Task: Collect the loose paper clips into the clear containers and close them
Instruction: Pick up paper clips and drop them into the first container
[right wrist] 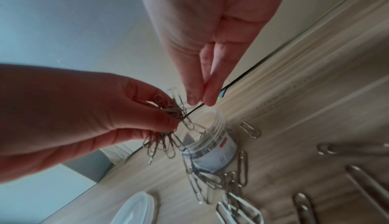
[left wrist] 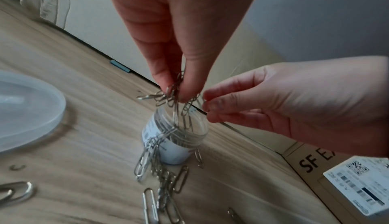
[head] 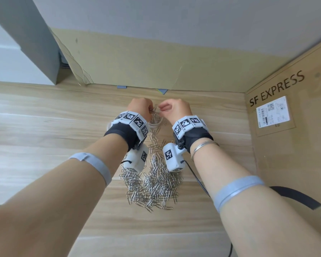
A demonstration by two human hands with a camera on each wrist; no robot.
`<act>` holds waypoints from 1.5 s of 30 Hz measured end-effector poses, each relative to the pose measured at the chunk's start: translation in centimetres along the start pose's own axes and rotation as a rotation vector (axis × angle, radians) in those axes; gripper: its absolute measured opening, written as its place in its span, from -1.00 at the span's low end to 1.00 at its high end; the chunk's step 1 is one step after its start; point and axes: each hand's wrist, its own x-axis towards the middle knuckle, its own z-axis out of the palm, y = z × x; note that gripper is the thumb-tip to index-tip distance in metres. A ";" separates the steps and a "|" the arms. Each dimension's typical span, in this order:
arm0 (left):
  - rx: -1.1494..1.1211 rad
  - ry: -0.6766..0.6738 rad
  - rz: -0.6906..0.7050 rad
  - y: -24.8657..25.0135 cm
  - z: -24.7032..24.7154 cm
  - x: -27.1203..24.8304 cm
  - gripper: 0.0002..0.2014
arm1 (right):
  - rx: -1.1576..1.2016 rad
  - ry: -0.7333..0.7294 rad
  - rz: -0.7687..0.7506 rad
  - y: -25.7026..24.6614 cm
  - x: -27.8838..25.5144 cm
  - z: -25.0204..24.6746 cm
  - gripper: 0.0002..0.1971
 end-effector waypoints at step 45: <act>0.036 -0.274 0.031 -2.8 5.8 -6.5 -0.62 | -0.192 -0.139 -0.122 5.0 -9.7 2.8 -0.56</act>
